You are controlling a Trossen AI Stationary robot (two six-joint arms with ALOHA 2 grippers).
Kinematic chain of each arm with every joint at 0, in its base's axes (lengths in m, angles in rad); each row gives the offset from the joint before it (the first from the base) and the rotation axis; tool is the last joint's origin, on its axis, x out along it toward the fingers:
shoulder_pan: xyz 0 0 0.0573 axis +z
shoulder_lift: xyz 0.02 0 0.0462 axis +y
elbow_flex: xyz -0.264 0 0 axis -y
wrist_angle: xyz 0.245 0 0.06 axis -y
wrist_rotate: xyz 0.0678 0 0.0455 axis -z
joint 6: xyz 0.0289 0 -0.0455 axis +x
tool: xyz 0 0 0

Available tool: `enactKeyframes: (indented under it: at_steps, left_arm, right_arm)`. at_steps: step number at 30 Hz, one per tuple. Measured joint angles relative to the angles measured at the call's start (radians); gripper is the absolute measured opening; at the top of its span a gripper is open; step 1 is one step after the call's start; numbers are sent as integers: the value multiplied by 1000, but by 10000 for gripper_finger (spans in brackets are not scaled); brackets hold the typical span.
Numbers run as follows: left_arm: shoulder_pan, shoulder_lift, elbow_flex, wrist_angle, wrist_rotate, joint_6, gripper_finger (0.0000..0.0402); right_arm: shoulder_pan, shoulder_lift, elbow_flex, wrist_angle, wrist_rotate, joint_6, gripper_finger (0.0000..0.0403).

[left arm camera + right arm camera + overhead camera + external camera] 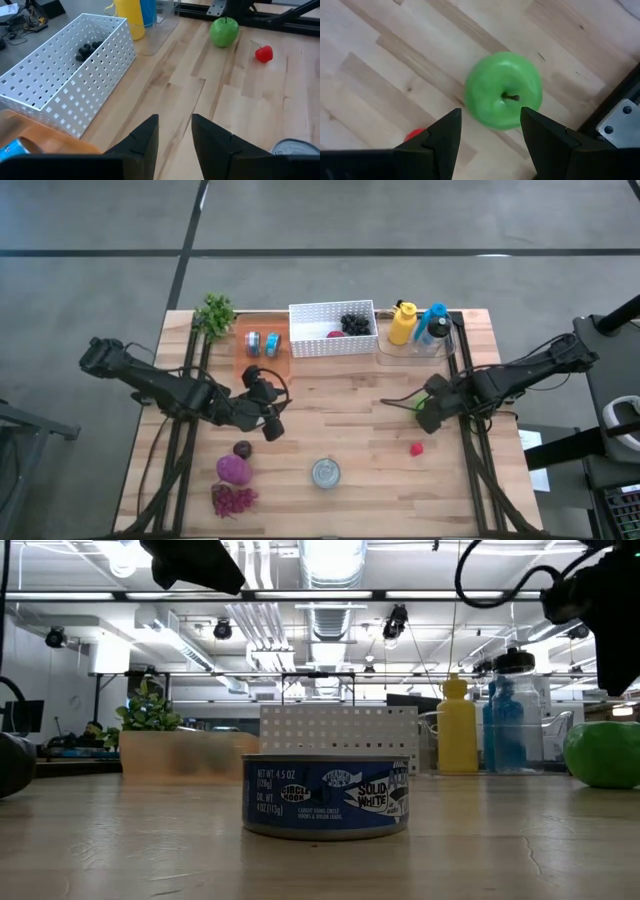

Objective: Pick & Place Food Item
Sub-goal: Put the apple into the white bin

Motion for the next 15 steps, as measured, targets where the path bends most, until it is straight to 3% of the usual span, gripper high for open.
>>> enactKeyframes:
  at_steps: [15]
  left_arm:
    - [0,0,0,11,0,2,118]
  right_arm:
    - [-2,1,-62,19,57,41,198]
